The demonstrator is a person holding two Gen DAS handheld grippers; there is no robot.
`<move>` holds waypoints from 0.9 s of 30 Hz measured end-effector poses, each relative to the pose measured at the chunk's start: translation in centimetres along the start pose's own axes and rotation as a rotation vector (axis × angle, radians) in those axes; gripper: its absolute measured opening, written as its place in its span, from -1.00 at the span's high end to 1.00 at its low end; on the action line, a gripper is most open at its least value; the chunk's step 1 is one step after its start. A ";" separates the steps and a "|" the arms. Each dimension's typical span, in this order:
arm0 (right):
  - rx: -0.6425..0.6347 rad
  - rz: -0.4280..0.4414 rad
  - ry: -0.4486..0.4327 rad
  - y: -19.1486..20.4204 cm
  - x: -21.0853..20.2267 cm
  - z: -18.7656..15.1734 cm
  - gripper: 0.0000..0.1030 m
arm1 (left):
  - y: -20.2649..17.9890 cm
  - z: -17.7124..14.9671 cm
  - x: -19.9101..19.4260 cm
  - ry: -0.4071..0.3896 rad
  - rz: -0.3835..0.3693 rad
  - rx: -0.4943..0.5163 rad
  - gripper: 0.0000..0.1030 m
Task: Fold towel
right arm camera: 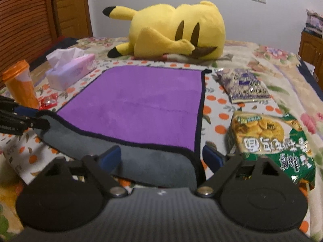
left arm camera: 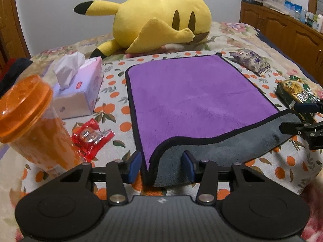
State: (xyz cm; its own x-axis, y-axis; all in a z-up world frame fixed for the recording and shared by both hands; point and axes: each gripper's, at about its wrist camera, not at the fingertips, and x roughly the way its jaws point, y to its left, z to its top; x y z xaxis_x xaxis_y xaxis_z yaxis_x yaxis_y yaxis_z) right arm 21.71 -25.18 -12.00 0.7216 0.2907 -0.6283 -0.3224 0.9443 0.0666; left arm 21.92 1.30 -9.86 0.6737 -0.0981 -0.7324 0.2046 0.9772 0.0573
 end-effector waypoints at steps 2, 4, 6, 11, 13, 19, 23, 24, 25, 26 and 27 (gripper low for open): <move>0.002 0.007 0.018 -0.1 0.3 -0.2 -0.68 | 0.0 -0.1 0.2 0.008 -0.003 -0.005 0.17; 0.010 0.014 0.038 -0.3 0.6 -0.4 -0.63 | 0.0 -0.3 0.3 0.016 -0.008 -0.005 0.35; 0.024 0.018 0.053 -0.6 0.9 -0.5 -0.58 | -0.1 -0.5 0.5 0.027 0.006 -0.003 0.39; 0.055 0.040 0.064 -1.4 0.9 -0.6 -0.48 | -0.1 -1.0 0.9 0.050 0.009 -0.003 0.48; 0.067 0.048 0.069 -1.6 0.8 -0.6 -0.45 | 0.0 -1.0 0.9 0.053 0.009 -0.010 0.48; 0.095 0.070 0.081 -2.6 0.7 -0.5 -0.35 | 0.1 -1.1 1.0 0.060 0.007 -0.019 0.47; 0.105 0.074 0.091 -3.1 0.6 -0.5 0.06 | 0.1 -1.1 1.0 0.059 0.006 -0.017 0.48; 0.104 0.068 0.091 -3.2 0.6 -0.5 0.17 | 0.1 -1.1 0.9 0.057 0.006 -0.017 0.49; 0.107 0.073 0.090 -3.3 0.5 -0.5 0.26 | 0.1 -1.0 0.9 0.049 0.008 -0.016 0.56; 0.111 0.082 0.088 -3.4 0.4 -0.5 0.34 | 0.0 -1.1 0.8 0.043 0.015 -0.014 0.62; 0.113 0.081 0.087 -3.5 0.3 -0.5 0.44 | -0.1 -1.0 0.7 0.041 0.017 -0.011 0.63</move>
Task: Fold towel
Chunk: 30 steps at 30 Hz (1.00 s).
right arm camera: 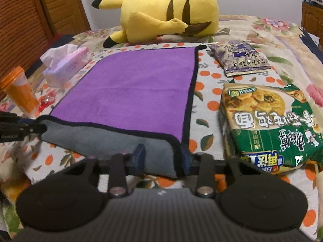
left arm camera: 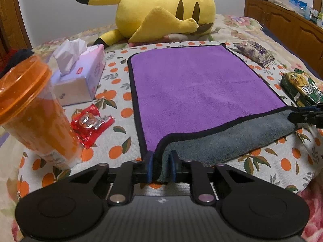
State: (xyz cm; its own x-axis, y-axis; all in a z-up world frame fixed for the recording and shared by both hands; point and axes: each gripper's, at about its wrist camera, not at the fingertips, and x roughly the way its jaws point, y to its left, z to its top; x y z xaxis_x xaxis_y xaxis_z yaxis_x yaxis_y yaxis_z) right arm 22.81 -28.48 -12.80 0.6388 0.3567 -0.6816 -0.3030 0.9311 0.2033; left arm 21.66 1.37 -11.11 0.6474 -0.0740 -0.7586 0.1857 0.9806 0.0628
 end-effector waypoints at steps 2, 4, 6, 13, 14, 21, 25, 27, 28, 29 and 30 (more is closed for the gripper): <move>-0.005 -0.004 -0.002 0.0 -0.1 0.0 0.53 | -0.1 0.0 -0.1 -0.005 -0.003 0.000 0.71; -0.007 -0.006 0.001 -0.1 0.0 0.0 0.70 | -0.1 0.0 -0.2 -0.009 -0.008 0.002 0.82; -0.016 -0.015 0.005 0.0 0.1 -0.1 0.86 | -0.3 -0.1 -0.4 -0.015 -0.010 0.008 0.83; -0.041 -0.015 -0.025 0.0 -0.1 -0.1 0.92 | -0.9 0.2 -1.2 -0.066 -0.002 0.031 0.83; -0.041 -0.013 -0.034 0.0 -0.2 0.0 0.92 | -0.9 0.2 -1.4 -0.075 -0.001 0.032 0.83; -0.036 -0.004 -0.113 0.1 -1.5 0.8 0.92 | -1.3 0.8 -2.8 -0.137 -0.018 0.038 0.84; -0.037 0.004 -0.146 0.0 -2.1 1.1 0.92 | -1.1 1.1 -3.2 -0.161 -0.019 0.027 0.84; -0.041 0.003 -0.157 0.0 -2.3 1.3 0.93 | -1.1 1.3 -3.3 -0.170 -0.015 0.029 0.84; -0.045 0.001 -0.163 -0.1 -2.4 1.3 0.93 | -1.0 1.4 -3.4 -0.174 -0.017 0.029 0.84; -0.048 0.002 -0.167 0.0 -2.4 1.3 0.93 | -1.0 1.5 -3.5 -0.177 -0.018 0.025 0.84; -0.050 0.002 -0.171 0.0 -2.6 1.4 0.93 | -0.9 1.6 -3.6 -0.180 -0.021 0.020 0.84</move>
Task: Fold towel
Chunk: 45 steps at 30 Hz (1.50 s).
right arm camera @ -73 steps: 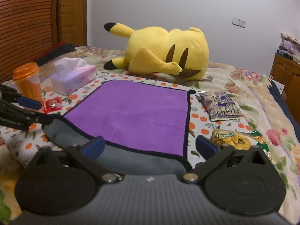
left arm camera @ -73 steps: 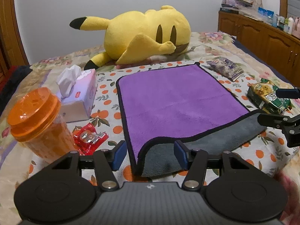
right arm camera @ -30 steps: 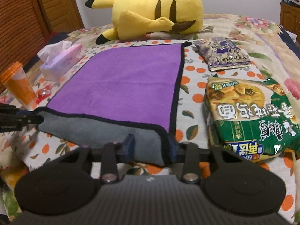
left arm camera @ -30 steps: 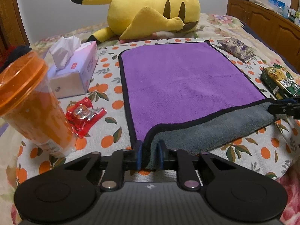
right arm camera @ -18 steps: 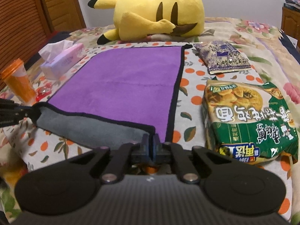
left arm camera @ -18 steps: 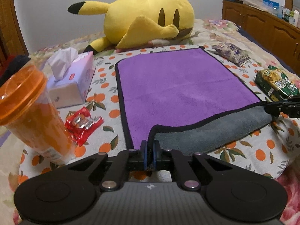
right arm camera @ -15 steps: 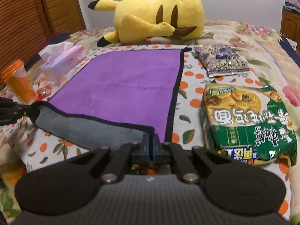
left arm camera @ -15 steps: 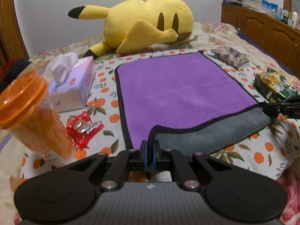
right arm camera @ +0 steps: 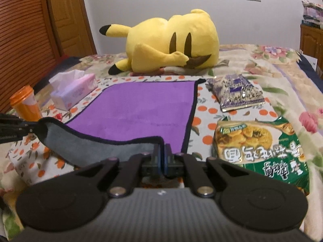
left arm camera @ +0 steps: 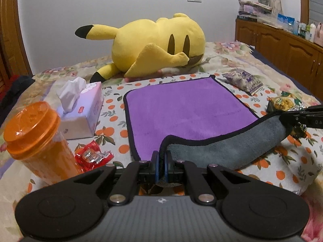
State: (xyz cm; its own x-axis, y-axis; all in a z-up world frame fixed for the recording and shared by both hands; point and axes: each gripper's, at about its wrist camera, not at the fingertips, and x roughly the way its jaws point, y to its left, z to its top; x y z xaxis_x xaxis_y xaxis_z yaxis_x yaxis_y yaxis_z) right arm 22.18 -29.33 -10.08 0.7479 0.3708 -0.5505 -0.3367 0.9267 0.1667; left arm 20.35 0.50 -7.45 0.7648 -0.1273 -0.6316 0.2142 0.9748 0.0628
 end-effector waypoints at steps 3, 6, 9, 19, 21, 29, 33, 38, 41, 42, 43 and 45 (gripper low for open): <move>-0.003 0.002 -0.016 0.0 -0.3 0.2 0.93 | 0.2 0.3 -0.3 -0.012 0.000 -0.009 0.84; -0.001 0.009 -0.028 -0.1 -0.5 0.4 0.93 | 0.4 0.5 -0.4 -0.021 0.000 -0.017 0.84; -0.001 0.017 -0.039 -0.1 -0.7 0.6 0.93 | 0.5 0.7 -0.5 -0.027 -0.004 -0.022 0.84; -0.018 0.023 -0.070 0.3 -0.8 1.4 0.93 | 0.5 1.9 -0.3 -0.051 -0.007 -0.027 0.85; -0.027 0.020 -0.067 0.3 -0.7 1.5 0.93 | 0.5 2.2 -0.1 -0.053 -0.007 -0.024 0.85; -0.060 0.006 -0.070 0.5 -0.5 2.2 0.93 | 0.8 3.4 0.0 -0.066 -0.017 -0.028 0.85; -0.076 0.002 -0.080 0.6 -0.2 3.2 0.93 | 1.1 4.1 0.2 -0.072 -0.022 -0.039 0.85; -0.109 -0.006 -0.075 0.7 0.5 4.2 0.93 | 1.3 5.4 0.7 -0.076 -0.021 -0.029 0.85; -0.122 -0.009 -0.070 0.6 1.0 4.8 0.93 | 1.5 6.1 1.1 -0.075 -0.028 -0.033 0.85; -0.125 -0.008 -0.070 0.6 1.1 5.0 0.93 | 1.5 6.3 1.3 -0.074 -0.026 -0.031 0.85; -0.130 -0.009 -0.071 0.6 1.3 5.3 0.93 | 1.4 6.6 1.5 -0.073 -0.022 -0.023 0.85; -0.139 -0.011 -0.074 0.4 1.5 5.8 0.93 | 1.4 7.1 1.7 -0.077 -0.013 -0.001 0.85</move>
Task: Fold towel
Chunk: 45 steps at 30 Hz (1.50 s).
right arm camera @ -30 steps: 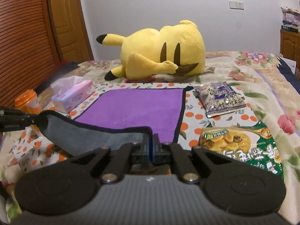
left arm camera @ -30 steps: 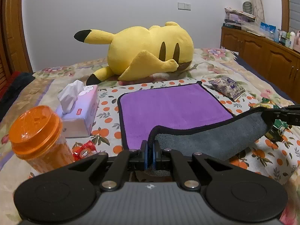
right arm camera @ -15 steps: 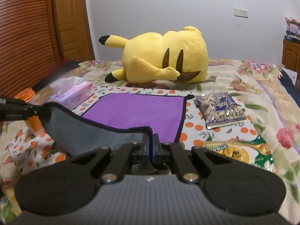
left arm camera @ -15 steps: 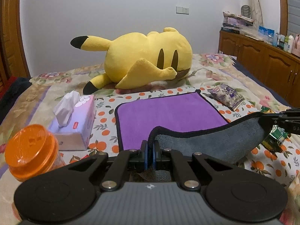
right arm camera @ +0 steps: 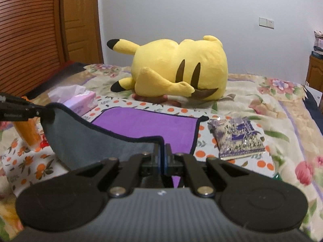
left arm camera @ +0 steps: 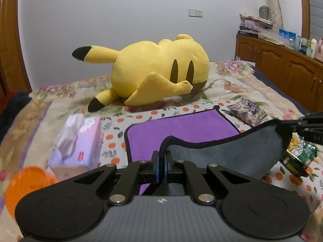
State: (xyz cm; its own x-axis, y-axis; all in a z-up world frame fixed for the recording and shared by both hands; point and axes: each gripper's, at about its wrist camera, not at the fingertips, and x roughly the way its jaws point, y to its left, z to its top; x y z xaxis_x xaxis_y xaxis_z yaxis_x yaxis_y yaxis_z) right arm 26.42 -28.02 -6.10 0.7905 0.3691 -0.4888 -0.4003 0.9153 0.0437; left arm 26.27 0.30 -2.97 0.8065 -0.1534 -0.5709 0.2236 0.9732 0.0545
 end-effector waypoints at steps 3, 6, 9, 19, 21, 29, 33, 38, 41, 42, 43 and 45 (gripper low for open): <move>-0.009 -0.002 -0.006 -0.4 0.5 0.7 0.93 | 0.4 0.8 0.4 -0.003 -0.001 -0.002 0.85; -0.012 -0.002 -0.012 -0.8 0.9 1.3 0.93 | 0.7 1.5 0.9 -0.003 0.004 -0.007 0.85; -0.021 -0.006 -0.020 -1.1 1.5 1.9 0.93 | 1.2 2.4 1.5 -0.002 0.004 -0.023 0.85; -0.045 -0.029 -0.048 -2.0 4.1 4.2 0.93 | 1.3 5.5 3.9 -0.048 0.054 0.002 0.85; -0.047 -0.032 -0.055 -2.1 4.6 4.8 0.93 | 1.4 6.1 4.3 -0.057 0.060 -0.006 0.85; -0.074 -0.054 -0.091 -2.2 6.4 6.2 0.93 | 1.7 7.5 6.0 -0.089 0.115 -0.016 0.85; -0.070 -0.072 -0.095 -2.5 7.6 6.5 0.93 | 2.0 7.8 7.3 -0.091 0.140 -0.027 0.85; -0.051 -0.093 -0.090 -2.9 9.2 6.5 0.93 | 2.2 8.1 9.0 -0.092 0.165 -0.051 0.85; -0.049 -0.105 -0.083 -3.1 10.1 6.2 0.93 | 1.9 7.7 10.0 -0.098 0.192 -0.055 0.85; -0.048 -0.110 -0.083 -3.2 10.4 6.1 0.93 | 1.9 7.5 10.4 -0.099 0.199 -0.060 0.85; -0.044 -0.113 -0.083 -3.2 10.6 6.0 0.93 | 1.9 7.4 10.7 -0.099 0.210 -0.062 0.85; -0.037 -0.120 -0.077 -3.4 11.2 5.8 0.93 | 1.7 7.0 11.3 -0.100 0.228 -0.059 0.85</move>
State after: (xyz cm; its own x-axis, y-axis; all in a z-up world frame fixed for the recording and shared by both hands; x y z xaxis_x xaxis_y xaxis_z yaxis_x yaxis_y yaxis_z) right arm 39.34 -26.03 -6.65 0.8665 0.2698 -0.4199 -0.3163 0.9476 -0.0438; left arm 39.58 -1.03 -3.64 0.8834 0.0583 -0.4650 -0.0005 0.9924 0.1234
